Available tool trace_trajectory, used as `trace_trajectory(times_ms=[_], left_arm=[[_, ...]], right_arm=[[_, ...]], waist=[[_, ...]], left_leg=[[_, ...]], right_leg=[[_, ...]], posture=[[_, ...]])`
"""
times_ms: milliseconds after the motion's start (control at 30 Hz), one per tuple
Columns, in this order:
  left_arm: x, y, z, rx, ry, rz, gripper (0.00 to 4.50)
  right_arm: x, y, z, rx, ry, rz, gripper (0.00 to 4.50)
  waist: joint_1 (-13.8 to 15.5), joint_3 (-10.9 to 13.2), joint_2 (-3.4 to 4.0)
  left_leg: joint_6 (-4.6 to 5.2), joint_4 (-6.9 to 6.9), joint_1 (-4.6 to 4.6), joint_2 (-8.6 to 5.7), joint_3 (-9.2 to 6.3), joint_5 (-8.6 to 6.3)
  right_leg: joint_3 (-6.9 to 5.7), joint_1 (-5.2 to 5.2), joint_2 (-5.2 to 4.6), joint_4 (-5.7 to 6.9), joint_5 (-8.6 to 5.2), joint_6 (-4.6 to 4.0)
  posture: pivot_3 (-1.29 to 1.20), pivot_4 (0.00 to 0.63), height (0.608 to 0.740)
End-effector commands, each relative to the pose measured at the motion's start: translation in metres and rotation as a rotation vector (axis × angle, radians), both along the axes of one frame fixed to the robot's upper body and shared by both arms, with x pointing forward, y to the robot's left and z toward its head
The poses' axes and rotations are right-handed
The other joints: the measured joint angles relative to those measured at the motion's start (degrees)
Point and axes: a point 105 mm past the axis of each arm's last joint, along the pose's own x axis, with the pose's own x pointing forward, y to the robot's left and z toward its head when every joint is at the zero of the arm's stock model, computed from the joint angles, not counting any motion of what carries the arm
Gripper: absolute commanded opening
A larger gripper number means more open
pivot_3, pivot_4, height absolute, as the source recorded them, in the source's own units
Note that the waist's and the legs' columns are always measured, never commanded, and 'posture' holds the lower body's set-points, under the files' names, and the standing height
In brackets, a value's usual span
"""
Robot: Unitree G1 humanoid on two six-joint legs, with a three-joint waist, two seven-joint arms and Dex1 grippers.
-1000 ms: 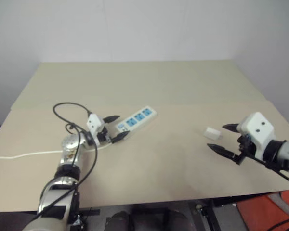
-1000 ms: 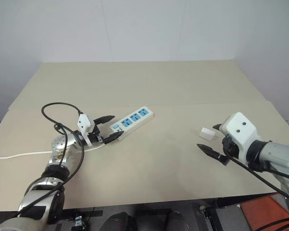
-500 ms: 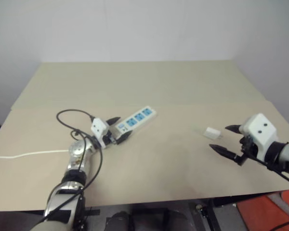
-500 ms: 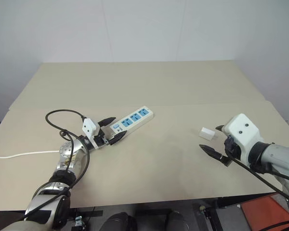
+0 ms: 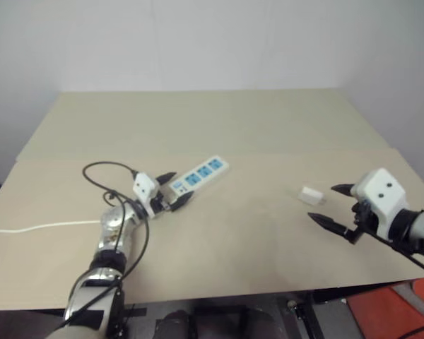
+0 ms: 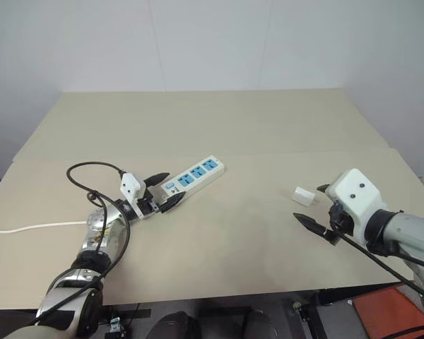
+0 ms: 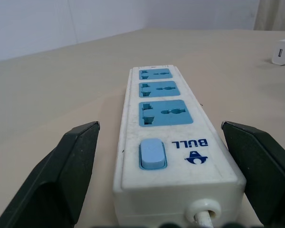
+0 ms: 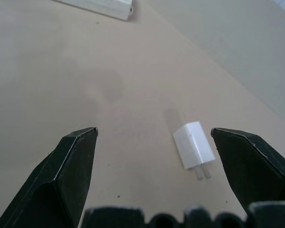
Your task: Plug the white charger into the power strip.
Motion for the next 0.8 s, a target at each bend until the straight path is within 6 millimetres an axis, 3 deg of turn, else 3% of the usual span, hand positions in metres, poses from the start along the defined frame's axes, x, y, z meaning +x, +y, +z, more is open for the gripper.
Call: trace_trajectory(times_ms=[33, 500, 800], left_arm=[[-0.002, -0.001, -0.002, 0.011, 0.02, -0.004, 4.47], [-0.026, -0.004, 0.007, 0.01, 0.035, 0.041, 4.47], [-0.021, -0.004, 0.031, -0.015, -0.009, 0.092, 4.47]], right_arm=[[-0.001, 0.001, 0.011, -0.028, -0.058, 0.005, 4.5], [0.0, 0.0, 0.001, -0.025, -0.04, -0.002, 4.5], [0.002, 0.001, -0.003, -0.019, -0.032, 0.008, 4.5]], waist=[[0.0, 0.0, 0.0], [0.07, 0.0, 0.0], [0.05, 0.0, 0.0]], left_leg=[[0.0, 0.0, 0.0, 0.0, 0.0, 0.0], [-0.01, 0.02, 0.03, 0.02, 0.0, 0.0], [-0.02, 0.01, 0.03, 0.0, 0.01, 0.01]], right_leg=[[0.0, 0.0, 0.0, 0.0, 0.0, 0.0], [0.04, 0.01, 0.0, -0.02, -0.01, 0.0], [0.04, 0.0, 0.0, -0.01, -0.01, -0.01]], posture=[[0.0, 0.15, 0.74], [0.0, 0.15, 0.74], [0.0, 0.15, 0.74]])
